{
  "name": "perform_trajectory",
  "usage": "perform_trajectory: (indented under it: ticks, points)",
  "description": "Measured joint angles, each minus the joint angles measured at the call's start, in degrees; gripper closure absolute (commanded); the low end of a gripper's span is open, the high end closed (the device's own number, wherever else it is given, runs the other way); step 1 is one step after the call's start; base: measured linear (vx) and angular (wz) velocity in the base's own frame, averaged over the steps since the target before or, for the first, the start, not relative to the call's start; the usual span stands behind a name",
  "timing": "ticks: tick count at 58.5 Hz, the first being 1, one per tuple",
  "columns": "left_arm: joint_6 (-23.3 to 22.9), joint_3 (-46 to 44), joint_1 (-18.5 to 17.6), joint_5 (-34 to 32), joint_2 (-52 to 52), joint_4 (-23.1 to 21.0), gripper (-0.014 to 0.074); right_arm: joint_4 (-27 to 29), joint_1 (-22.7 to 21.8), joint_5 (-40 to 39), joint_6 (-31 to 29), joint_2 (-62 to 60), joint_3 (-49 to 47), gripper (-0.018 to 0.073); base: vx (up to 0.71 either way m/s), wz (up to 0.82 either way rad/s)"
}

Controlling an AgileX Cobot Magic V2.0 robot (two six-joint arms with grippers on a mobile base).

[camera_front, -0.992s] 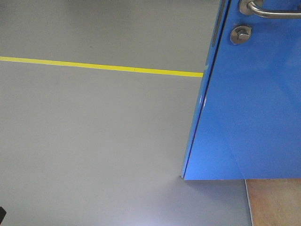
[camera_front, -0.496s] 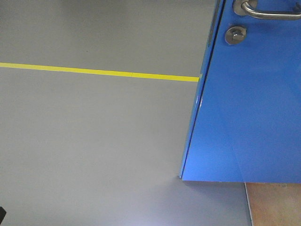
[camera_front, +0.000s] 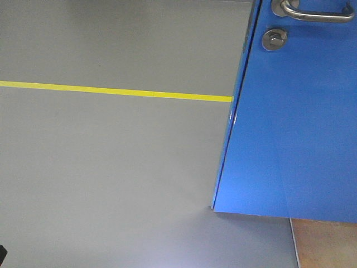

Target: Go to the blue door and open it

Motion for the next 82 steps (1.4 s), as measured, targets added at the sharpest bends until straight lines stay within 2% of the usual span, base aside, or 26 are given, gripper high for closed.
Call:
perform_trajectory:
  ticks: [36, 62, 82]
  points:
    - [0.00, 0.00, 0.00, 0.00, 0.00, 0.00, 0.0524, 0.24, 0.04, 2.84, 0.00, 0.00, 0.00, 0.0561, 0.09, -0.06]
    - [0.00, 0.00, 0.00, 0.00, 0.00, 0.00, 0.0524, 0.13, 0.04, -0.53, 0.00, 0.00, 0.00, 0.0561, 0.04, -0.04]
    - [0.00, 0.00, 0.00, 0.00, 0.00, 0.00, 0.0524, -0.01, -0.13, 0.37, 0.00, 0.00, 0.00, 0.0561, 0.00, 0.00]
